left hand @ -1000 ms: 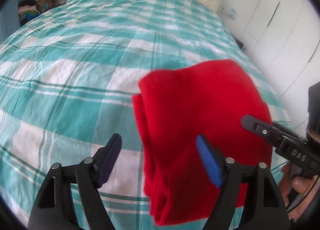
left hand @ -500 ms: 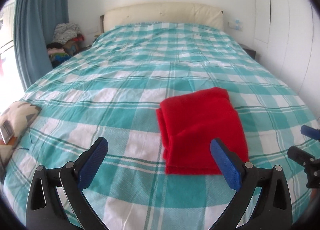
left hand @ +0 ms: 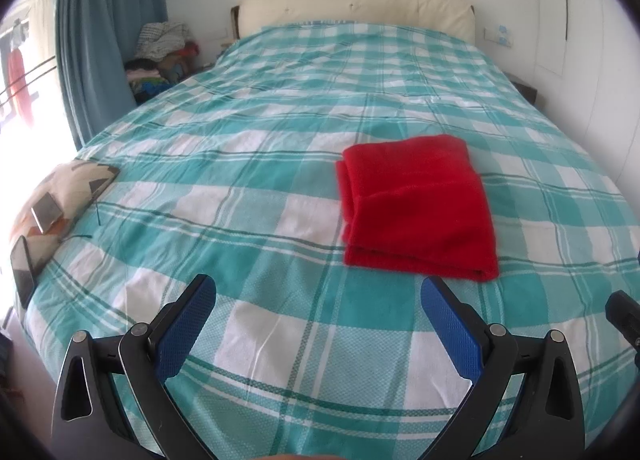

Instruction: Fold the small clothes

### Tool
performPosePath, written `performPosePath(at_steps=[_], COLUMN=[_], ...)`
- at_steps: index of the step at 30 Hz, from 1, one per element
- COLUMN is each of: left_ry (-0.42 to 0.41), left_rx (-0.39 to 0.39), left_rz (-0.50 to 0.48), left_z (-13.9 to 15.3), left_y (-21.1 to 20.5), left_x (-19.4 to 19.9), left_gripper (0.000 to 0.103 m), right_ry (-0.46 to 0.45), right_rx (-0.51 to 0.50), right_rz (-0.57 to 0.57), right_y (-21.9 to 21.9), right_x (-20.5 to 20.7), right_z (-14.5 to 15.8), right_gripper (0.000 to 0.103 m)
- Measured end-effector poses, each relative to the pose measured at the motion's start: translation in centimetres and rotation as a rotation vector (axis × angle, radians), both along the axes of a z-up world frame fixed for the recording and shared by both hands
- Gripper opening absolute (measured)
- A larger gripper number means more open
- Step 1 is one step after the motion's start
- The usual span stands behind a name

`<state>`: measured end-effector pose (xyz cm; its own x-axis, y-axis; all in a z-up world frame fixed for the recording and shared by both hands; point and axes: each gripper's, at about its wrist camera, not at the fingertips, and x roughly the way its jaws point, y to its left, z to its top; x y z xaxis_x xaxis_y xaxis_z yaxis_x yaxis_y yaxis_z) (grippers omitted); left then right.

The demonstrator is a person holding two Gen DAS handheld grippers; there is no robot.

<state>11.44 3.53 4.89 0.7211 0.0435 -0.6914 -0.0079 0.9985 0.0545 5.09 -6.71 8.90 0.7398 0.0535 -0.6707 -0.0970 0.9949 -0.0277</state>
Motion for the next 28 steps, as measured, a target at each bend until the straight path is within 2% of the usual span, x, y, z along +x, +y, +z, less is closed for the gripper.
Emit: performPosePath(at_steps=[11,16,28], left_ry=[-0.054,-0.048,-0.08], left_rx=[0.042,0.008,0.035], left_rz=[-0.035,-0.052,-0.011], left_z=[0.4,0.2,0.3], left_y=[-1.1,-0.7,-0.4], left_x=[-1.0,-1.1,-1.3], left_gripper=[0.103,0.103,0.103], right_ry=[0.02,0.014,0.023], right_rx=[-0.012,-0.025,-0.021], right_rz=[-0.044,-0.05,-0.053], right_y=[0.2,0.3,0.4], right_x=[-0.6,-0.6,-0.2], right_z=[-0.5,-0.6,-1.0], right_gripper=[0.097,0.097,0.097])
